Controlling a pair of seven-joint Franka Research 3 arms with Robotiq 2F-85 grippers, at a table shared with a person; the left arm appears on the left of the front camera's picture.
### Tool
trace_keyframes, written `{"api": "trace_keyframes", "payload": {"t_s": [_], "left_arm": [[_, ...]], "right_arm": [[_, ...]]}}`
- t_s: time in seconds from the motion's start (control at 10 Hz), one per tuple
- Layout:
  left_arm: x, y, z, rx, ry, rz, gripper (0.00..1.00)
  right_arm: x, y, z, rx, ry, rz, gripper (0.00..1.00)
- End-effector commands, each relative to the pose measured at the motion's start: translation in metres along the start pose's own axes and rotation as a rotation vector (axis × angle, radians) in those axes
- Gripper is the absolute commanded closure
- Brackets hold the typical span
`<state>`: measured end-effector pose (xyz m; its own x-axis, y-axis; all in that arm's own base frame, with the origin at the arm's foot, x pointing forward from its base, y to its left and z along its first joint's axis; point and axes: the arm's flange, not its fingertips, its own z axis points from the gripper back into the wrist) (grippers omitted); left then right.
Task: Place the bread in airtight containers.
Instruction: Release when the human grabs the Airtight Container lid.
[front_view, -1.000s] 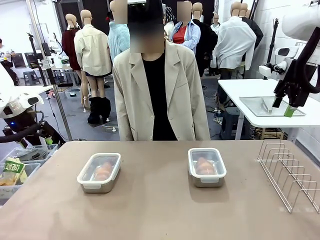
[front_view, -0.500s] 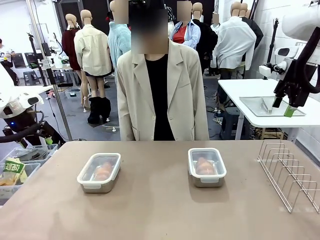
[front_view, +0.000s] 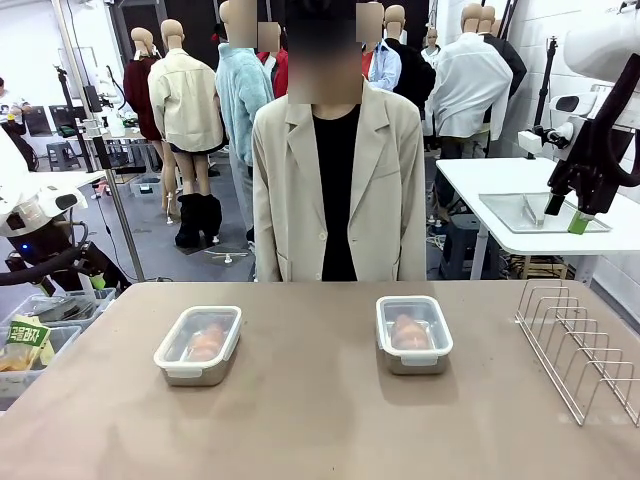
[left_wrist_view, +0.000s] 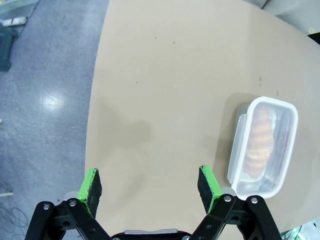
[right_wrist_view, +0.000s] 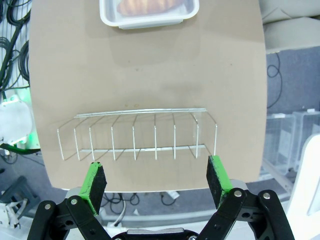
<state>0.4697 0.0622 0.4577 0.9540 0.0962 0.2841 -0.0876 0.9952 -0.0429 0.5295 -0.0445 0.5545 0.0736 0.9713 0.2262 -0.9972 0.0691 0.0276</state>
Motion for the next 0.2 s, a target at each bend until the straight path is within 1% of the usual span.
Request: {"api": "trace_keyframes", "payload": {"t_s": [0.0,0.1], "left_arm": [[-0.001,0.0022,0.0018,0.008,0.0,-0.007,0.0],[-0.001,0.0022,0.0018,0.008,0.0,-0.007,0.0]], "right_arm": [[-0.0005,0.0014,0.0,0.006,0.008,0.01,0.0],[-0.0005,0.0014,0.0,0.006,0.008,0.01,0.0]]}}
